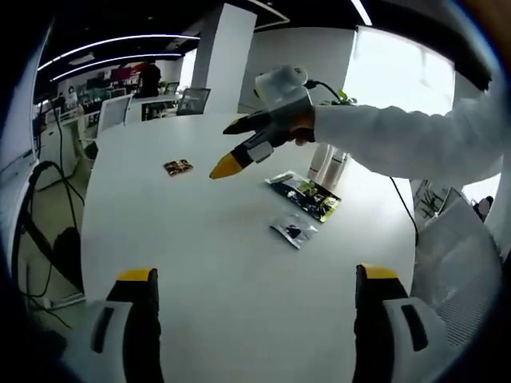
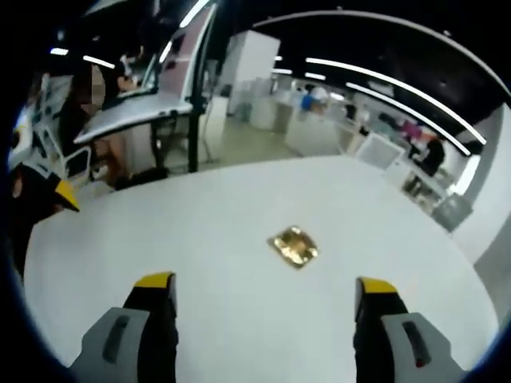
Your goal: Arrange the skincare products in the storage area until every visible bottle or jar stands upright without overlapping.
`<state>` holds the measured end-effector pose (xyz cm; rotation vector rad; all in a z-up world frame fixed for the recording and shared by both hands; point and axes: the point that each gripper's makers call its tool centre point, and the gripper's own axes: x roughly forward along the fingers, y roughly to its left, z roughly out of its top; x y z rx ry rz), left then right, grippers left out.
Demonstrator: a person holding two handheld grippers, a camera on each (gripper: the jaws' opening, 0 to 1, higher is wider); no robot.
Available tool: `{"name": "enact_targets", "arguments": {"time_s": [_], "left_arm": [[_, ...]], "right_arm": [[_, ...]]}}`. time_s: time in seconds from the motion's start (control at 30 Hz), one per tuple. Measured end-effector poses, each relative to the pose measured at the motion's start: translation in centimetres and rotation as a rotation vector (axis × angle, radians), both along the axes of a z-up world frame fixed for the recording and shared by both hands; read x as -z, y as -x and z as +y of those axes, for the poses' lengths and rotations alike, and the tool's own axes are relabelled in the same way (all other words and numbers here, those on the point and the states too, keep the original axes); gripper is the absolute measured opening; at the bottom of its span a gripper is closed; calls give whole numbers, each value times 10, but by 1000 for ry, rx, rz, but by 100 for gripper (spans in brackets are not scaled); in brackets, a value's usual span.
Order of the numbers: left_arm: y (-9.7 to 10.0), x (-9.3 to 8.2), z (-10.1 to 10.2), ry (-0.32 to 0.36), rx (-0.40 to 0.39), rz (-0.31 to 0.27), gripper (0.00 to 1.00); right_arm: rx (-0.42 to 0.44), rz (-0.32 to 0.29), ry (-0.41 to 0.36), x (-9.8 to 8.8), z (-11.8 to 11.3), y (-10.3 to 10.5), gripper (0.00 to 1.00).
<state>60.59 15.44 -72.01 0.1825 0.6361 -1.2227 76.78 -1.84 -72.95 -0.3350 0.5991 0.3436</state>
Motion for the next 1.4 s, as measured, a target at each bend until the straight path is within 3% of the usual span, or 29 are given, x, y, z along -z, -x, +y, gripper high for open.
{"name": "enact_targets", "arguments": {"time_s": [0.3,0.7,1.07,1.4], "left_arm": [[3,8,1,1,-2,30,97],[1,14,-1,6,-12,41,98],[-4,19,0,14,-33,53,98],[-6,22,7,4,-48,37,98]], "right_arm": [[43,1,-33,15,-5,-30,89],[83,2,-78,29,-7,-54,83],[54,-40,-68,36,-6,-79,81],[45,-2,-103,60,-8,-94,78]]}}
